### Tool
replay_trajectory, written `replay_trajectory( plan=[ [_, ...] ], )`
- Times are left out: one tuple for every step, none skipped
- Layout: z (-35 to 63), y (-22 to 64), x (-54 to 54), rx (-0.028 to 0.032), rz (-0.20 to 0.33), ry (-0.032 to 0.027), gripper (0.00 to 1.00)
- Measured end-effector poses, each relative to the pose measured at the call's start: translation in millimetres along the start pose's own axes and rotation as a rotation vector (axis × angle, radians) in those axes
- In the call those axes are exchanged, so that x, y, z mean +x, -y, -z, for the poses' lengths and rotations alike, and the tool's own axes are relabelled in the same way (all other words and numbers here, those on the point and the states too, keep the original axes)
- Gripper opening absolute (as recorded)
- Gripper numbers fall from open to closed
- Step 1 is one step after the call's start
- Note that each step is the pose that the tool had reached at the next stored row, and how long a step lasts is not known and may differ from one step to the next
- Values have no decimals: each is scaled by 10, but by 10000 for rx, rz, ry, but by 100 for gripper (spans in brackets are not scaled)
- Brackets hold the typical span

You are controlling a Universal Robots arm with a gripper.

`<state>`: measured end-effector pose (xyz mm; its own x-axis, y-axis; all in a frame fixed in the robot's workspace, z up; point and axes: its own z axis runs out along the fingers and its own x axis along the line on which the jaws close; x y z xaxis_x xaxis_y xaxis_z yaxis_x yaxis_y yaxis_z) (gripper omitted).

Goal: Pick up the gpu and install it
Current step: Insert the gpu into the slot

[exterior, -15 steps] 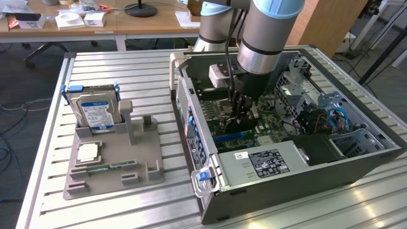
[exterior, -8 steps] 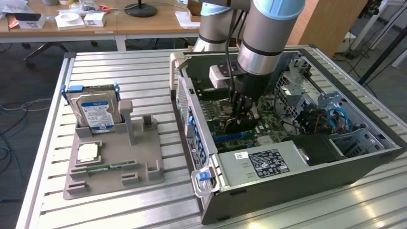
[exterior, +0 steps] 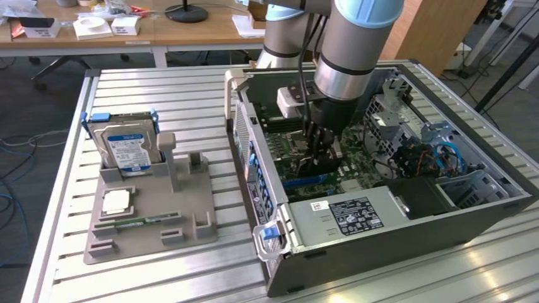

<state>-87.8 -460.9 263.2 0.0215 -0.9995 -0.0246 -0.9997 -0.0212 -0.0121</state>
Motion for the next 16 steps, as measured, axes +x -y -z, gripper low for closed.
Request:
replay_trajectory(
  plan=[
    [-5, 0, 0, 2, 0, 4, 26],
    [-7, 0, 0, 0, 0, 1, 26],
    [-7, 0, 0, -1, 0, -2, 26],
    [-8, 0, 1, -1, 0, -2, 26],
    [-8, 0, 0, -1, 0, -2, 26],
    [-8, 0, 0, -1, -1, -2, 26],
    [-9, 0, 0, -1, -1, -1, 26],
    [-11, 0, 0, -1, -1, 0, 26],
    [-14, 0, 0, 1, 0, 2, 26],
    [-14, 0, 1, 0, 1, 0, 26],
    [-14, -1, 1, 0, 0, 0, 26],
    [-14, -1, 1, 0, 1, -1, 26],
    [-14, -1, 0, 0, 0, 0, 26],
    [-15, -2, 1, -1, 0, -2, 26],
    [-20, -3, 0, 1, 0, 2, 26],
    [-22, -3, 1, 1, 0, 0, 26]
  ],
)
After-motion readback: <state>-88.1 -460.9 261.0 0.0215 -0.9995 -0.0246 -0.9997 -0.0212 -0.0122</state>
